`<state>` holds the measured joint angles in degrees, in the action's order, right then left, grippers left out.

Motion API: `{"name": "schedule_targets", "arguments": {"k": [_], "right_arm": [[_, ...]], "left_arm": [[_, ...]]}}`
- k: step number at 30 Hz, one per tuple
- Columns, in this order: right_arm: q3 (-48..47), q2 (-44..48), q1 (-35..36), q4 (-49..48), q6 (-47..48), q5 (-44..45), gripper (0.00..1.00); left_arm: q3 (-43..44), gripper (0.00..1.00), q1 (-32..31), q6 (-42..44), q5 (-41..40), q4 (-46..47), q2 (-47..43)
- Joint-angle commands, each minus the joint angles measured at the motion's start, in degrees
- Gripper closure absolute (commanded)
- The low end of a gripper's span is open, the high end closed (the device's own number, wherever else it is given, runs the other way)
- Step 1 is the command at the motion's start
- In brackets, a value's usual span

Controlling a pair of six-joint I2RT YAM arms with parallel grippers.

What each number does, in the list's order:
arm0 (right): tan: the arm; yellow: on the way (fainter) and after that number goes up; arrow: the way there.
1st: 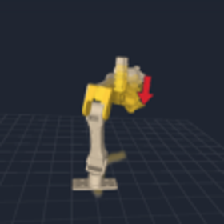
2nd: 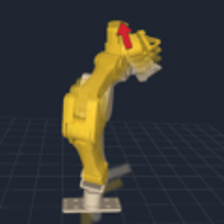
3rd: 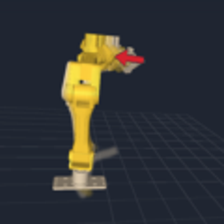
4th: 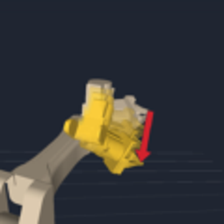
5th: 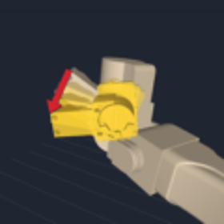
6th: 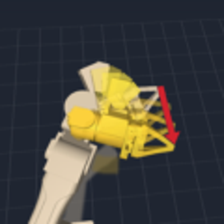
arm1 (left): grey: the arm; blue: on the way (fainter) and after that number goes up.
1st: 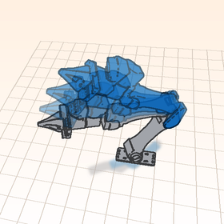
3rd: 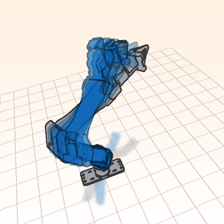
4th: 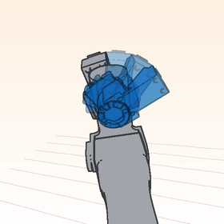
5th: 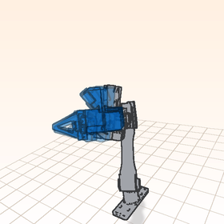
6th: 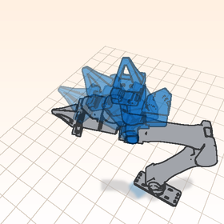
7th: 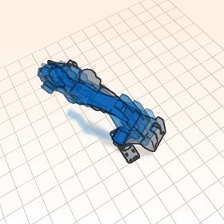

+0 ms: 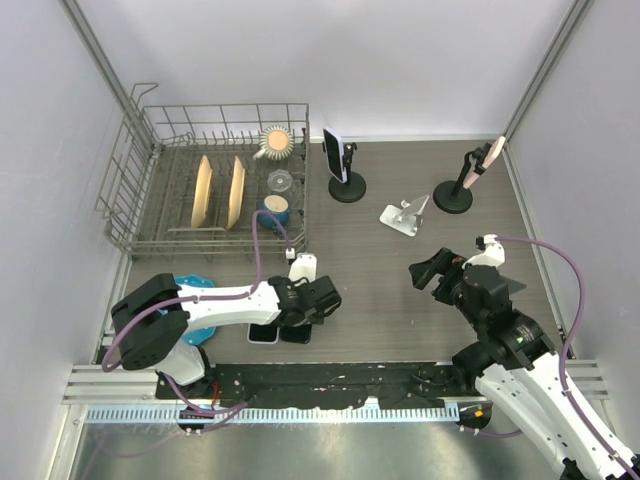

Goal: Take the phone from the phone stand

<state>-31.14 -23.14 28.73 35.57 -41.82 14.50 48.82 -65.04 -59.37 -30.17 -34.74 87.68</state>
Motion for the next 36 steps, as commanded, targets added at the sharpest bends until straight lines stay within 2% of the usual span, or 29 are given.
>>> {"name": "schedule_targets", "arguments": {"k": [1,11,14,17,24,26,33,36], "right_arm": [[-0.2,-0.2,0.2,-2.4,-0.8,0.9,0.08],[0.5,0.0,0.2,-3.1,-1.4,0.2,0.08],[0.4,0.0,0.2,-3.1,-1.3,0.1,0.08],[0.5,-0.1,0.2,-3.1,-1.2,0.1,0.08],[0.5,-0.3,0.2,-3.1,-1.0,0.1,0.08],[0.5,-0.4,0.2,-3.1,-1.0,0.1,0.08],[0.5,-0.7,0.2,-3.4,-0.3,0.0,0.08],[0.6,-0.4,0.1,-3.1,-0.1,-0.2,0.08]], "left_arm": [[1.5,0.93,0.1,0.8,0.5,-1.3,-0.4],[1.5,0.87,0.1,0.5,1.6,-1.1,0.6],[2.0,0.84,0.1,0.6,1.8,-1.4,1.0],[2.2,0.76,0.1,0.4,2.4,-1.3,0.8],[2.8,0.71,0.1,-0.4,2.5,-2.6,0.6],[2.9,0.62,0.1,-0.6,2.5,-2.9,0.5],[3.4,0.52,0.1,-1.4,2.7,-4.0,1.0],[3.7,0.45,0.1,-2.0,3.7,-3.2,1.2]]}}
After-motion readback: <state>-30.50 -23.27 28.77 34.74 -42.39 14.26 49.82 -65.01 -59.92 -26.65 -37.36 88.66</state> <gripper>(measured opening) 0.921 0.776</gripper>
